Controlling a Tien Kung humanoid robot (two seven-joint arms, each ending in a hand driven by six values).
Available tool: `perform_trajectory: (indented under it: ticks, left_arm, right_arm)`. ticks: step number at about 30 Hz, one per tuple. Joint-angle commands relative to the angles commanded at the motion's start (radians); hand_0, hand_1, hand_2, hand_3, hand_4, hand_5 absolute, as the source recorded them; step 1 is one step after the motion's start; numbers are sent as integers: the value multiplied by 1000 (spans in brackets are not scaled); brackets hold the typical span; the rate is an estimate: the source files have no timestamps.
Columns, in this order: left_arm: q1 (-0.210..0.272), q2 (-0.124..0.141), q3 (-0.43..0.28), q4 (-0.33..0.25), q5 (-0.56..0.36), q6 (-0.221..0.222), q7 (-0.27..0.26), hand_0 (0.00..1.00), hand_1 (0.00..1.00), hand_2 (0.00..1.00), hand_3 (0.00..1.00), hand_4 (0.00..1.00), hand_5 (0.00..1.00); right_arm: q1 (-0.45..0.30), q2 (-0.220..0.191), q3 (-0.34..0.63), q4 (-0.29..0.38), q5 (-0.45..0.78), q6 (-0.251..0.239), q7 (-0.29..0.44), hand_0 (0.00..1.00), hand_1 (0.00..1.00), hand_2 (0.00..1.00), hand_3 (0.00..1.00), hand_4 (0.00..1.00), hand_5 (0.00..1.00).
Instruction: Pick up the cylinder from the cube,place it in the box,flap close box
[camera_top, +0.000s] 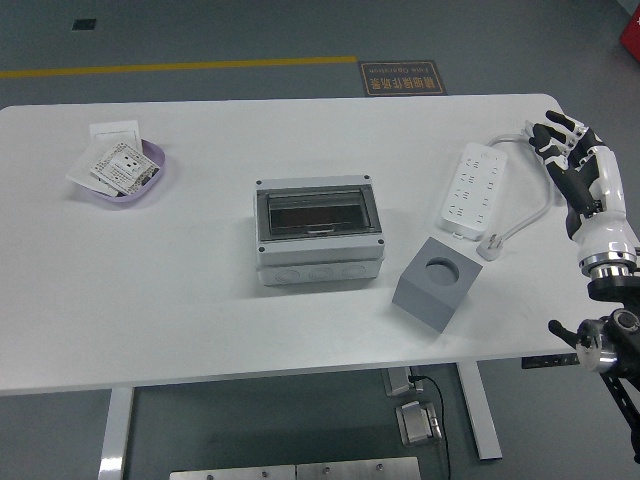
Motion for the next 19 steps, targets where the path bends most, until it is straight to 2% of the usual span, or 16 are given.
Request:
perform_trajectory:
  ticks: [14, 19]
  left_arm:
    - [-1, 17, 55, 0, -54, 1, -9, 646, 688, 579, 580, 521, 117]
    - [12, 11, -10, 0, -7, -2, 1, 646, 688, 579, 580, 521, 117]
  right_arm:
    - [13, 0, -13, -4, -44, -8, -21, 778, 673, 693, 728, 919, 505]
    - [12, 9, -10, -6, 4, 0, -2, 778, 673, 693, 728, 919, 505]
